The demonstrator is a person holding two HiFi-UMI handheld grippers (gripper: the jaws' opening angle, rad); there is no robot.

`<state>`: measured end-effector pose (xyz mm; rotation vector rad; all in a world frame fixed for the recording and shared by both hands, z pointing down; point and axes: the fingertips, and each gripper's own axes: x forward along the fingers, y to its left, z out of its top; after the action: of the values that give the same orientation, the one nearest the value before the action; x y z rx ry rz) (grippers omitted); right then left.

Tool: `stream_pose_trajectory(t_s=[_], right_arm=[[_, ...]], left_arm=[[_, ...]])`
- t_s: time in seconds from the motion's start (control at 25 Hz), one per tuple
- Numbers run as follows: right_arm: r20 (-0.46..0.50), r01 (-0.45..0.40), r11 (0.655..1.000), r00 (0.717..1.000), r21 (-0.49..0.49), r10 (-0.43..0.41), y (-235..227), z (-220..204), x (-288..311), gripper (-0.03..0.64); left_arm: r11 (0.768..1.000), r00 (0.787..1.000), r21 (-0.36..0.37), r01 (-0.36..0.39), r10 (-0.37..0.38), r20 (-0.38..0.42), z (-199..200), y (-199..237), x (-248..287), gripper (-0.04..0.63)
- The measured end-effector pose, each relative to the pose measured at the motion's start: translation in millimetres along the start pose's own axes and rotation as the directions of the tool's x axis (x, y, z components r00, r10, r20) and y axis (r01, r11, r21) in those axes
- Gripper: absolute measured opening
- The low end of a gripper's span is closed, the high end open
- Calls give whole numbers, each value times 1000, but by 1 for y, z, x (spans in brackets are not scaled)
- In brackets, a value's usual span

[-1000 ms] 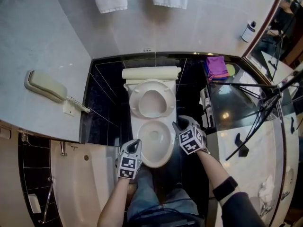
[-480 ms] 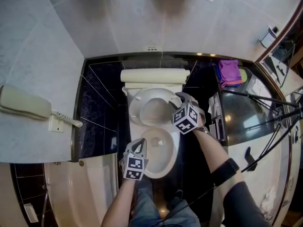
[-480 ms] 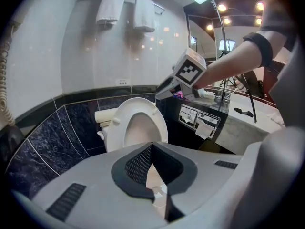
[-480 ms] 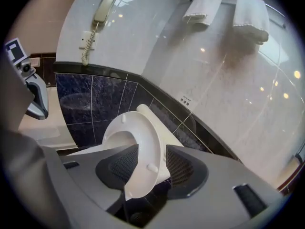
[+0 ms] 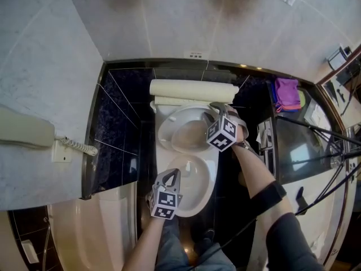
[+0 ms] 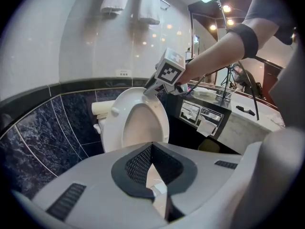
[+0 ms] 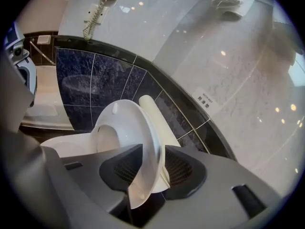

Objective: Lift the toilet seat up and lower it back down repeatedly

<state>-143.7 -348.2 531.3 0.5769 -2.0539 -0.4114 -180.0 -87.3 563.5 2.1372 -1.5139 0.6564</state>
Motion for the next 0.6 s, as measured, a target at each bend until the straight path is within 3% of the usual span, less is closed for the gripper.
stream_pose_trajectory(t_s=[0.04, 0.6], right_arm=[[-6, -4, 1000, 1000, -9, 4, 2, -1, 3, 124], [-15, 43, 995, 999, -90, -45, 10, -1, -10, 123]], left_arm=[[1000, 1000, -4, -1, 1, -3, -3, 2, 0, 0], [999, 1000, -43, -11, 10, -8, -18, 9, -2, 0]])
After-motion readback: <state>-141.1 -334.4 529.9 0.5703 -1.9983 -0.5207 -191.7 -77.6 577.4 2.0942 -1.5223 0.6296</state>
